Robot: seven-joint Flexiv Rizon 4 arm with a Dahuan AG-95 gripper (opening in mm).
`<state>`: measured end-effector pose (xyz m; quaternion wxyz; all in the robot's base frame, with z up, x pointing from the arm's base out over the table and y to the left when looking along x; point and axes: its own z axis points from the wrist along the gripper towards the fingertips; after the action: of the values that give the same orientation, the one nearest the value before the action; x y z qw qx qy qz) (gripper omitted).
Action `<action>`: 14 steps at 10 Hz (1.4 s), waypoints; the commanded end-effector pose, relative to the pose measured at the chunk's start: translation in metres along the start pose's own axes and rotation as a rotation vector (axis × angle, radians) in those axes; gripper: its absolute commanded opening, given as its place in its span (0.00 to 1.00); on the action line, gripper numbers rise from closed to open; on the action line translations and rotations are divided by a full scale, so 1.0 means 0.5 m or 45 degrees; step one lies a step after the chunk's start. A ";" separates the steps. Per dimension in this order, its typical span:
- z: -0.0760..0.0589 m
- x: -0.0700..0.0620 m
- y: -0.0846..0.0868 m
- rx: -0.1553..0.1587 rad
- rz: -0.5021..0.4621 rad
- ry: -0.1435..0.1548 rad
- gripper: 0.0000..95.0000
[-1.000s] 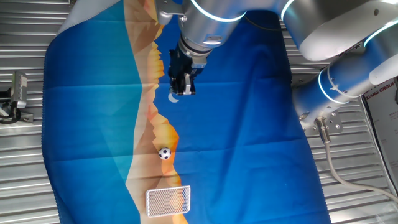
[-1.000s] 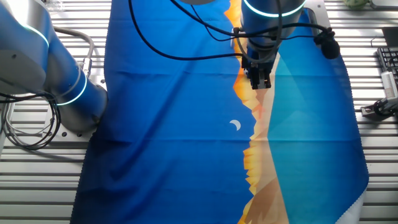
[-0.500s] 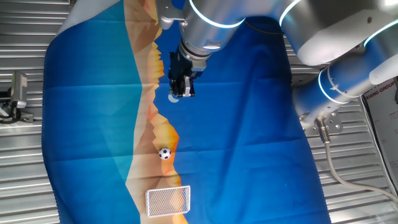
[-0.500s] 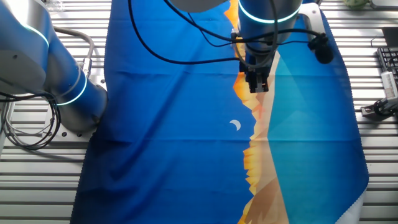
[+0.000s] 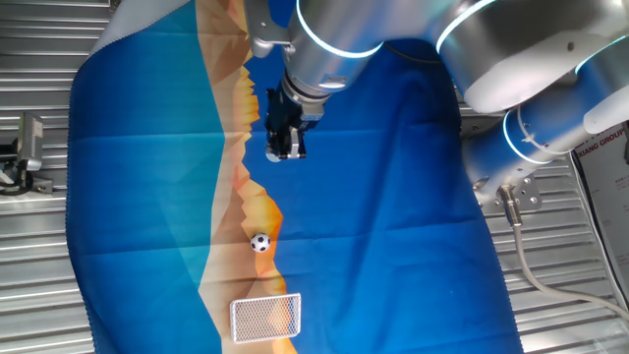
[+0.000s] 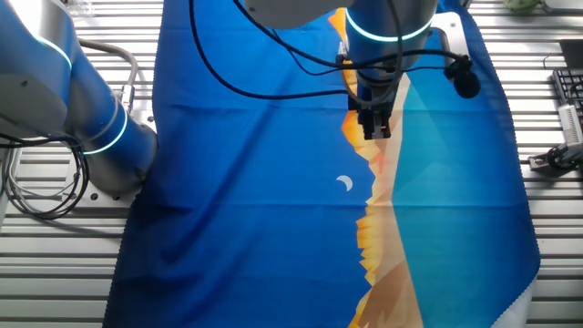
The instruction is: Push the soccer ball into the goal
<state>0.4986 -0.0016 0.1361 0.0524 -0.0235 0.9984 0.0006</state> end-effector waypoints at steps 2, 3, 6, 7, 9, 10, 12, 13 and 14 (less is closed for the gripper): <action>0.013 0.002 0.004 0.001 0.001 -0.012 0.00; 0.021 0.002 0.006 0.005 0.003 -0.015 0.00; 0.033 0.002 0.011 0.007 0.009 -0.032 0.00; 0.034 0.002 0.012 0.008 0.010 -0.031 0.00; 0.046 0.003 0.017 0.012 0.015 -0.041 0.00; 0.051 0.004 0.018 0.012 0.015 -0.050 0.00; 0.057 0.005 0.019 0.014 -0.022 -0.052 0.00; 0.057 0.005 0.019 0.007 -0.029 -0.049 0.00; 0.058 0.005 0.019 -0.010 -0.074 -0.043 0.00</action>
<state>0.4985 0.0078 0.1076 0.0688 -0.0474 0.9965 0.0009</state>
